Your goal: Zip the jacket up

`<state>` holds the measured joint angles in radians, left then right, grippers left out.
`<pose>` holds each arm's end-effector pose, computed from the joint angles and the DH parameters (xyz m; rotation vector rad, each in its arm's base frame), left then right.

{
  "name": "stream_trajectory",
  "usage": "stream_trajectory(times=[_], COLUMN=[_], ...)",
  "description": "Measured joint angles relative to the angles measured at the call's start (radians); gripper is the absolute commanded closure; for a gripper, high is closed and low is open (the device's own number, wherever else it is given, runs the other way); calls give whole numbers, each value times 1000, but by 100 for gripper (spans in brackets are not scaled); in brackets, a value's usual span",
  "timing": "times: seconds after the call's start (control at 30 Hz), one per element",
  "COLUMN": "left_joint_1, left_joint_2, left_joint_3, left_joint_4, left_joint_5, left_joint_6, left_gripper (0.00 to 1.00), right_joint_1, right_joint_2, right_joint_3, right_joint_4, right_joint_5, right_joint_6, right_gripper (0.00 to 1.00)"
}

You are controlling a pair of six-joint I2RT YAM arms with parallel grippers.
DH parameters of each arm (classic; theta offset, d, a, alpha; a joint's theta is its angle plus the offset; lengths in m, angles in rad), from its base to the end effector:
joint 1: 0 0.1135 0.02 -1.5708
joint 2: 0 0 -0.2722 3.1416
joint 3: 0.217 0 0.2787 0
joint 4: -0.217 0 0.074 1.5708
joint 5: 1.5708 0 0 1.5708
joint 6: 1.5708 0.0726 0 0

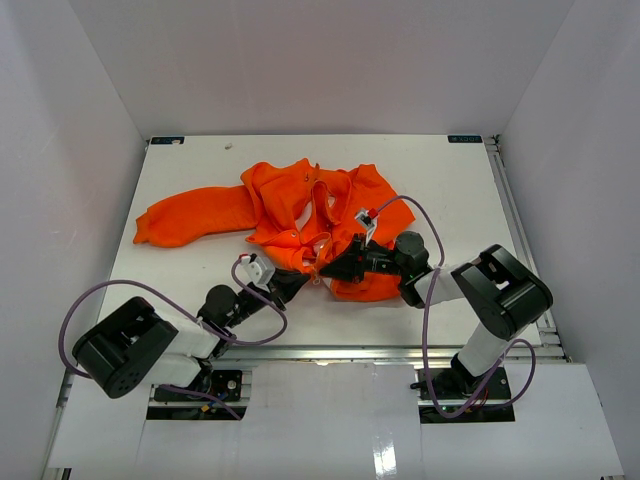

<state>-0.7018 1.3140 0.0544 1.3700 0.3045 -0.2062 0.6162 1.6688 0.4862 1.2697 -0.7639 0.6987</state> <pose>0.1644 -0.1675 0.1518 0.6244 1.4074 -0.9527 0.2412 0.2324 0.1662 -0.6328 1.6227 1.5709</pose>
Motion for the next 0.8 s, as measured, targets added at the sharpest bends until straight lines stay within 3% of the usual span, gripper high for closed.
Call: stream_trajectory(times=[0.17,0.27,0.43,0.8], left_joint_1=[-1,-3,-4,-4], left_joint_2=[-4,-20,-49,-19], left_joint_3=[0,0,0,7], left_joint_4=[-10,-22,-33,-35], left_joint_5=[21,27,28,34], left_joint_6=[-49,-65,-79,-72], left_gripper=[37,34,34,53], right_joint_1=[-1,-1,-1,-1], right_joint_2=[0,0,0,23], right_joint_3=[0,0,0,-11], right_joint_4=[4,12,15,24], right_joint_5=[-10,-11,-18,-34], right_joint_6=[5,7,15,50], right_gripper=[92,92,92,92])
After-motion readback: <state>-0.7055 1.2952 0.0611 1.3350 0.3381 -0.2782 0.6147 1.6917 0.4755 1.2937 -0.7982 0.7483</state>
